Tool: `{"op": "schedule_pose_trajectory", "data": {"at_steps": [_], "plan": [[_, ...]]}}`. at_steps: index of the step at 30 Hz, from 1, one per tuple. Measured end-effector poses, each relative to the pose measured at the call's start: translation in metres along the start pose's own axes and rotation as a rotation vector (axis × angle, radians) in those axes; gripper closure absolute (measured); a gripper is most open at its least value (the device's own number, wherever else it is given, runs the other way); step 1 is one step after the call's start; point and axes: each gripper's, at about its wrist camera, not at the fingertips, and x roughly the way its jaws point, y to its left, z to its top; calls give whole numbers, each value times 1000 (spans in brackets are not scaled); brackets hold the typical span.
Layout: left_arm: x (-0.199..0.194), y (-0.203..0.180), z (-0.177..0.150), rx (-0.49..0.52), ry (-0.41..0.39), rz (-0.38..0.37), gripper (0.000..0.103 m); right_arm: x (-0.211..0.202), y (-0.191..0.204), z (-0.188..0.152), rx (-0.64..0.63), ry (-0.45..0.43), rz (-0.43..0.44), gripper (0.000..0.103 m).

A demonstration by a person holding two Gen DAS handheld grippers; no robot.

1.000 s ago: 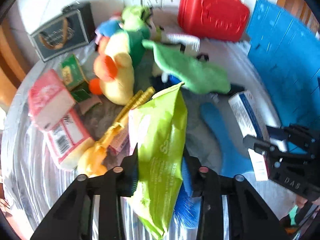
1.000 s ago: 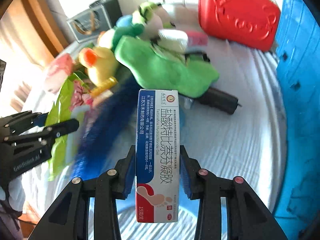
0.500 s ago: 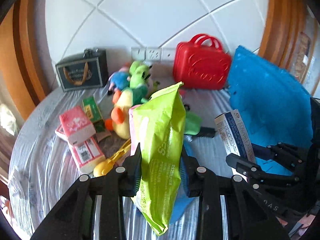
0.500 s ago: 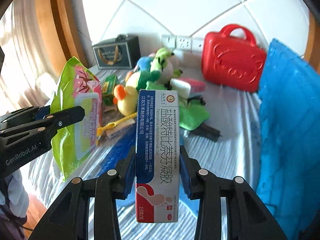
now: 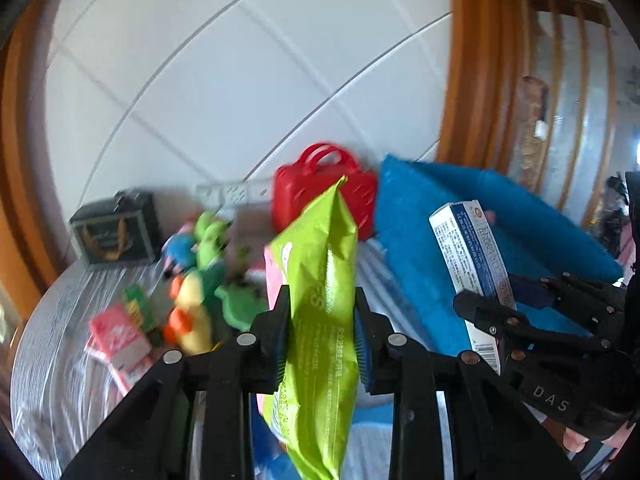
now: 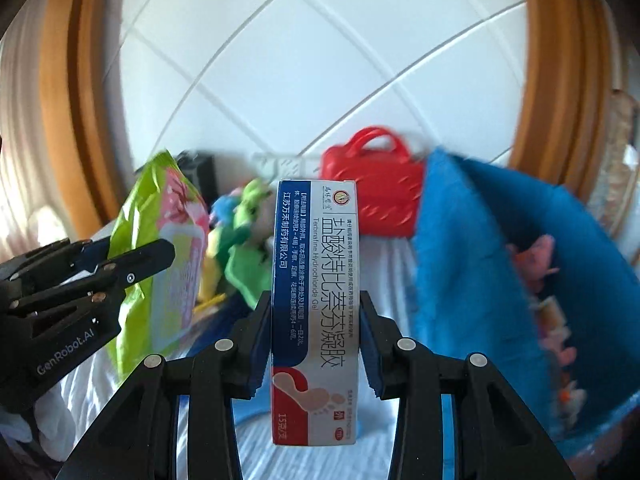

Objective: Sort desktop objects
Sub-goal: 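Carry both items over the blue crate and open both grippers to drop them, then bring both grippers back from the crate to the table pile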

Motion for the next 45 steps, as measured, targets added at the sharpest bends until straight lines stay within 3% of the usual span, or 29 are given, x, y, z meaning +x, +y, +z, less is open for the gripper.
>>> {"op": "schedule_pose_trajectory", "data": {"at_steps": [6,10,16,19,21,27,33,37,40,42,44,45], "plan": [[0,-70,45,60,-89,-70,78,-36,-68,18,89,-78,-76,65],[-8,-142,83,102,-198,-110,78,-58,-138,24,130,-120,-149,65],[9,-246,117,116,-232,-181,78,-59,-248,25,135,-79,-237,65],[38,-293,122,122,-162,-186,78,-44,-291,17,146,-17,-235,65],[65,-322,118,123,-70,-188,78,-35,-315,10,153,16,-238,65],[129,-367,88,148,149,-150,78,-33,-365,-13,174,59,-224,65],[139,-379,67,174,209,-110,73,-25,-385,-26,163,110,-208,64],[134,-382,53,172,211,-109,51,-20,-390,-35,149,131,-201,63],[129,-374,46,155,209,-117,46,-18,-393,-43,146,134,-197,38],[127,-369,44,146,209,-113,46,-21,-392,-43,142,128,-195,10],[122,-366,42,137,198,-105,45,-26,-391,-45,133,116,-200,0],[119,-365,42,135,192,-104,45,-29,-390,-45,125,109,-207,0]]}}
